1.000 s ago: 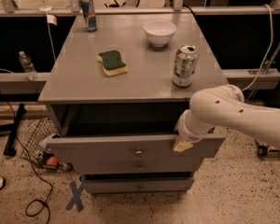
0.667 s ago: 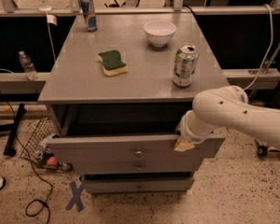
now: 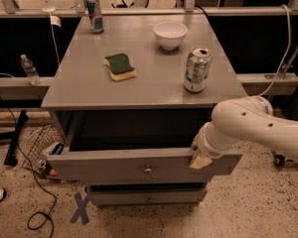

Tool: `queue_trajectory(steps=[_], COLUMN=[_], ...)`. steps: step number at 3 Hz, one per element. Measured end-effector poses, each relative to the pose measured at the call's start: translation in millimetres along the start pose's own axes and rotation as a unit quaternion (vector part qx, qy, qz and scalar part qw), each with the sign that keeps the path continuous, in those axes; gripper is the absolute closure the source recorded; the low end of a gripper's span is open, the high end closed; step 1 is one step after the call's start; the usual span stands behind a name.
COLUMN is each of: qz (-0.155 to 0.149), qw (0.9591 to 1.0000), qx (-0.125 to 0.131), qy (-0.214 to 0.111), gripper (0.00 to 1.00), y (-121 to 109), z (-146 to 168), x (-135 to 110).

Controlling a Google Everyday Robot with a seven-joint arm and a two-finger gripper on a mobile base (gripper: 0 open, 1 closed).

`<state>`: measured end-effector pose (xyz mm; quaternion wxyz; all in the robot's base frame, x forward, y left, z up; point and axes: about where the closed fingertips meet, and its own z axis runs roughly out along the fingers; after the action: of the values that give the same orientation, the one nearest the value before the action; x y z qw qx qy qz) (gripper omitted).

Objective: Open top drawer

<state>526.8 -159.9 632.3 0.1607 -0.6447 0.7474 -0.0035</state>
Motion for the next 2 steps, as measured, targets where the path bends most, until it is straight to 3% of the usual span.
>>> queue_trajectory(steps=[2], qz=[0.014], qw=[0.9999], qx=[-0.002], qy=[-0.001], gripper=[1.0], y=[12.7], z=[-1.5], x=[4.8])
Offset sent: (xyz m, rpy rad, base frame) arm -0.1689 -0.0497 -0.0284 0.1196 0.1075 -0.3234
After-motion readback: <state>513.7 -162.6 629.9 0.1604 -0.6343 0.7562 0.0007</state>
